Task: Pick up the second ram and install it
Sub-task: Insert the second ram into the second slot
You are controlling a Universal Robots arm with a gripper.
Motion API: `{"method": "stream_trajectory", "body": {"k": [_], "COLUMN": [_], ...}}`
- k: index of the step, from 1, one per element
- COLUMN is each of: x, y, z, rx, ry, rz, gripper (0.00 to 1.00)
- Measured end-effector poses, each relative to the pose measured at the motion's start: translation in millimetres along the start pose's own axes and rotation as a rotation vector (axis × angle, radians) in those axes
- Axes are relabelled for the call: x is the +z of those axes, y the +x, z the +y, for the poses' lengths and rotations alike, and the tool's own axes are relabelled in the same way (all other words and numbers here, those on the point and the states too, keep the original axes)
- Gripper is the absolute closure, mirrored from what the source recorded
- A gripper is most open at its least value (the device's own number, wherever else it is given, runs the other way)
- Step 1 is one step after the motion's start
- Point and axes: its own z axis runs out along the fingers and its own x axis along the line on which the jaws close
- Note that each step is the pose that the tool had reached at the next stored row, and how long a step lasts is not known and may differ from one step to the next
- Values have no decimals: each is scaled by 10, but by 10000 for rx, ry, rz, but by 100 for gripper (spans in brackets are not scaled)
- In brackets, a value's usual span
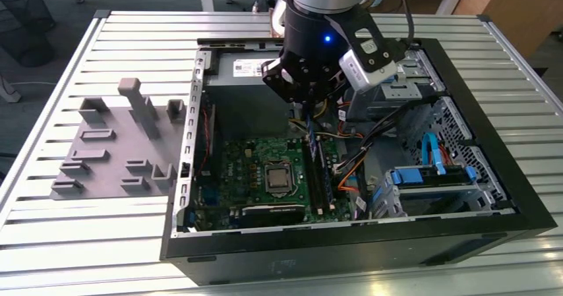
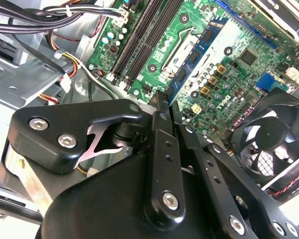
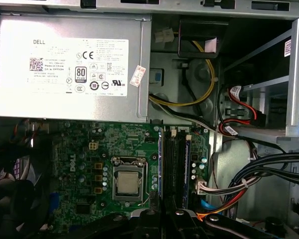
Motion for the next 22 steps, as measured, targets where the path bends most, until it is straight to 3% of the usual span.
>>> {"method": "stream_trajectory", "body": {"k": [22], "x": [65], "y": [-1], "z": [2], "rx": [9], "ry": [0], "rz": [0], "gripper": [86]}}
